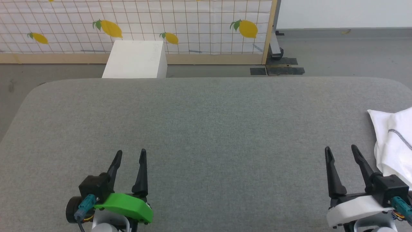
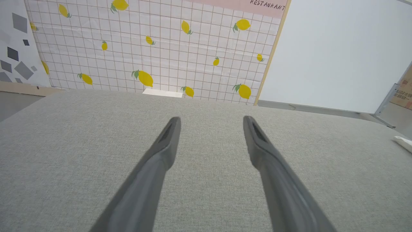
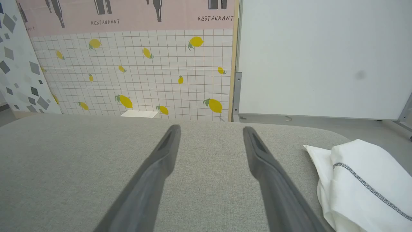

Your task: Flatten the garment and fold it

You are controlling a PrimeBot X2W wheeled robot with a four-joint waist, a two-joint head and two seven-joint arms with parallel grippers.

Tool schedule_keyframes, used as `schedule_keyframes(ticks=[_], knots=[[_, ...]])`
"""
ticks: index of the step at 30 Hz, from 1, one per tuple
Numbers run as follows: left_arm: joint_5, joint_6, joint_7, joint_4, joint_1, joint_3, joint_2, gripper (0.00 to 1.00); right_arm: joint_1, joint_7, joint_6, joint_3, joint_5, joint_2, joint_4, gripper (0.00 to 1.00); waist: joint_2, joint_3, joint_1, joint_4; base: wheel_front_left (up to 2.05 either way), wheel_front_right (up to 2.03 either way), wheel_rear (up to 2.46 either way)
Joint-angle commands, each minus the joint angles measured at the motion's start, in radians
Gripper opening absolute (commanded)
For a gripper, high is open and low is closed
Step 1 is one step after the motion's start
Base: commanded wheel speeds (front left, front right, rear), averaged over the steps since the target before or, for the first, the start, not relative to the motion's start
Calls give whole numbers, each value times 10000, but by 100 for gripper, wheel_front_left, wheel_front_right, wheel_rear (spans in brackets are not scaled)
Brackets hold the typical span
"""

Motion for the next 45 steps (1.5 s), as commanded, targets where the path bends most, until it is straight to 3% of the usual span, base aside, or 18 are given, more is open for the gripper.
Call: schedule_keyframes(ticks=[1, 4, 5, 45], knots=[[-34, 9, -47, 42, 90, 11, -48, 100, 52, 6, -17, 33, 40, 33, 19, 100, 0, 5, 1, -4, 0, 0, 0], [-18, 51, -47, 64, 87, 25, -49, 100, 60, 25, -17, 64, 81, 34, 49, 100, 0, 10, 1, -12, 0, 0, 0], [-11, 17, 0, 34, 0, 8, -2, 0, 0, 10, 0, 48, 25, 0, 31, 0, 0, 11, 1, -12, 0, 0, 0], [452, 255, 544, -447, 118, 66, -11, 0, -111, 396, -4, 215, -89, 3, -75, 0, 0, 30, 1, 7, 0, 0, 0]])
